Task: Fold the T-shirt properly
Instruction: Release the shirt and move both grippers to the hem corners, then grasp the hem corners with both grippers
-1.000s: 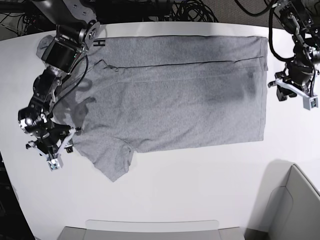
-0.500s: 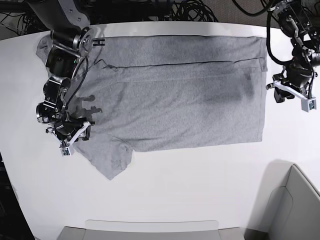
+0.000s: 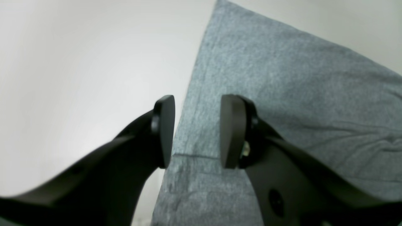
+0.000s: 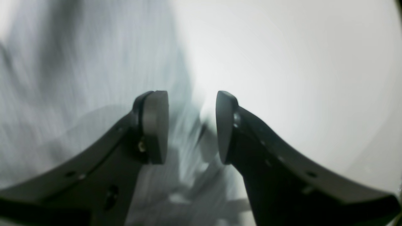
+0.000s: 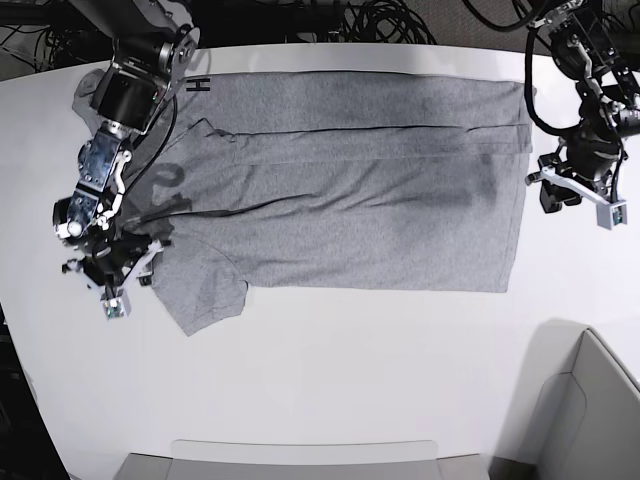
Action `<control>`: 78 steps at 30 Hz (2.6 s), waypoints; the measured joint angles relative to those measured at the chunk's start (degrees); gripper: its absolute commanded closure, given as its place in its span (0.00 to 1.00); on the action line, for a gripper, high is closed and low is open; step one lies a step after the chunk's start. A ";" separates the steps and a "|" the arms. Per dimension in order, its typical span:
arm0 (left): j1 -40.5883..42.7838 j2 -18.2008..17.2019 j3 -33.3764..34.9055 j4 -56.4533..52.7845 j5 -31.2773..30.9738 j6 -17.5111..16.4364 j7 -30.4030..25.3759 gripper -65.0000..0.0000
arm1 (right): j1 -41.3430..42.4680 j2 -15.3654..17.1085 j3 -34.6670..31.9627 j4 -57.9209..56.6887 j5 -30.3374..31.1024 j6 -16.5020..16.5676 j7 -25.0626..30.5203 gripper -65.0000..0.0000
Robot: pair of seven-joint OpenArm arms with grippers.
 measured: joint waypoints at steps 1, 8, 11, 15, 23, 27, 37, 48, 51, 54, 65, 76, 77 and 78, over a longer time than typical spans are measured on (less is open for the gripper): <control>0.07 -0.07 0.31 0.00 0.55 0.31 0.00 0.62 | 1.64 0.22 0.00 -0.39 0.09 0.35 0.57 0.59; 0.15 -0.09 3.32 0.00 0.35 0.33 -0.02 0.62 | 11.30 5.86 -2.89 -21.94 -0.42 1.62 0.24 0.43; 0.17 -0.09 3.26 0.00 0.48 0.35 0.00 0.62 | 14.80 8.22 -4.09 -31.65 1.29 1.55 6.21 0.43; 0.17 -0.11 3.21 0.00 0.42 0.33 0.00 0.62 | 15.23 8.04 -4.37 -39.45 3.02 1.38 17.46 0.43; 0.13 -0.13 3.19 0.00 0.44 0.33 0.00 0.62 | 20.81 9.60 -4.09 -55.36 3.34 -6.69 29.83 0.43; 0.07 -0.07 3.19 0.00 0.42 0.33 0.00 0.62 | 20.44 11.04 -4.42 -59.21 3.43 -9.51 35.78 0.43; -0.28 -0.09 3.13 0.00 0.46 0.17 -0.02 0.62 | 25.55 11.02 -13.20 -67.43 3.61 -9.92 36.52 0.43; -19.45 -6.03 8.52 -20.92 0.28 -12.85 -0.94 0.56 | 26.01 9.92 -13.84 -67.12 6.40 -2.45 31.89 0.43; -27.02 -10.10 9.53 -35.28 1.07 -17.92 -4.24 0.56 | 25.66 10.19 -13.86 -67.10 6.75 -1.88 32.52 0.43; -30.34 -14.34 17.05 -46.47 0.87 -23.67 -10.01 0.56 | 25.59 10.08 -13.86 -67.12 6.80 -1.90 32.52 0.43; -40.02 -14.43 38.86 -73.13 0.68 -23.87 -28.92 0.56 | 25.31 10.10 -13.86 -67.04 6.93 -1.88 32.81 0.43; -43.45 -14.67 41.42 -80.39 1.01 -24.11 -34.64 0.55 | 25.27 10.12 -13.92 -66.99 6.91 -1.88 32.85 0.43; -43.76 -14.60 43.60 -80.37 0.83 -24.09 -35.58 0.55 | 25.29 10.10 -13.92 -66.99 6.88 -1.88 32.79 0.43; -44.54 -14.25 45.31 -80.59 0.70 -24.06 -35.54 0.55 | 25.29 10.08 -13.94 -66.99 6.88 -1.88 32.81 0.43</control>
